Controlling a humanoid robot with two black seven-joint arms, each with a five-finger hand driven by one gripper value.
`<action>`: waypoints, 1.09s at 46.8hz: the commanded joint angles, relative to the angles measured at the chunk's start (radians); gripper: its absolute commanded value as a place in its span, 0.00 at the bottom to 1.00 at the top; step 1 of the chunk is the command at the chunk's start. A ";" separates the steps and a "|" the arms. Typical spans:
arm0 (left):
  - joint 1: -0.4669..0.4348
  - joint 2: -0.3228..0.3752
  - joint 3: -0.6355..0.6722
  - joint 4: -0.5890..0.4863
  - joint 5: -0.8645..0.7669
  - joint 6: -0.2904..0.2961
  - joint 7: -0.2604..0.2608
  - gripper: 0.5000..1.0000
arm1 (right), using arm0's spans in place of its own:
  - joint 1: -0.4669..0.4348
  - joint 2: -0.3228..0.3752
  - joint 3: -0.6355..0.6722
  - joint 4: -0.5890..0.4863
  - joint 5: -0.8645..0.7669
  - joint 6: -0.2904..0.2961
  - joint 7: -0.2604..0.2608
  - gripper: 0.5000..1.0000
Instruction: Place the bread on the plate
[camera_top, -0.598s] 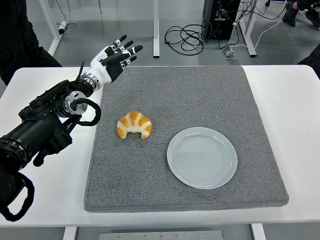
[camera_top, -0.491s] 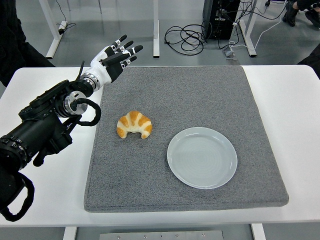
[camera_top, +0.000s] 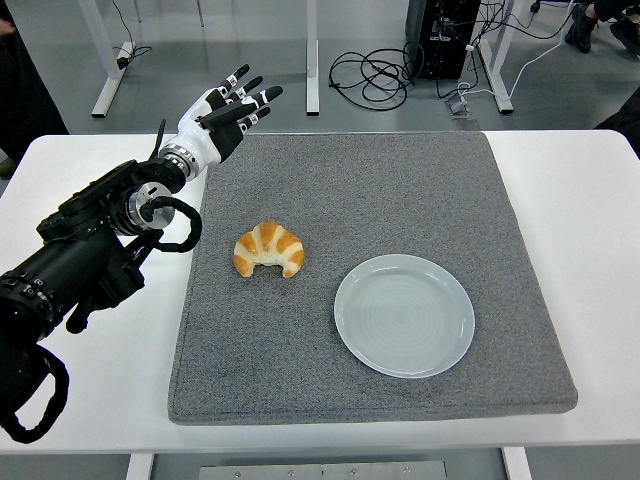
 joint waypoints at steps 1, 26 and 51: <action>0.000 0.000 0.000 -0.002 0.000 0.000 -0.001 0.96 | 0.000 0.000 0.000 0.000 0.001 0.000 0.000 1.00; -0.006 0.000 0.002 -0.009 0.000 -0.002 0.003 0.96 | 0.000 0.000 0.000 0.000 0.000 0.000 0.000 1.00; -0.090 0.087 0.159 -0.222 0.015 -0.002 0.015 0.97 | 0.000 0.000 0.000 0.000 0.001 0.000 0.000 1.00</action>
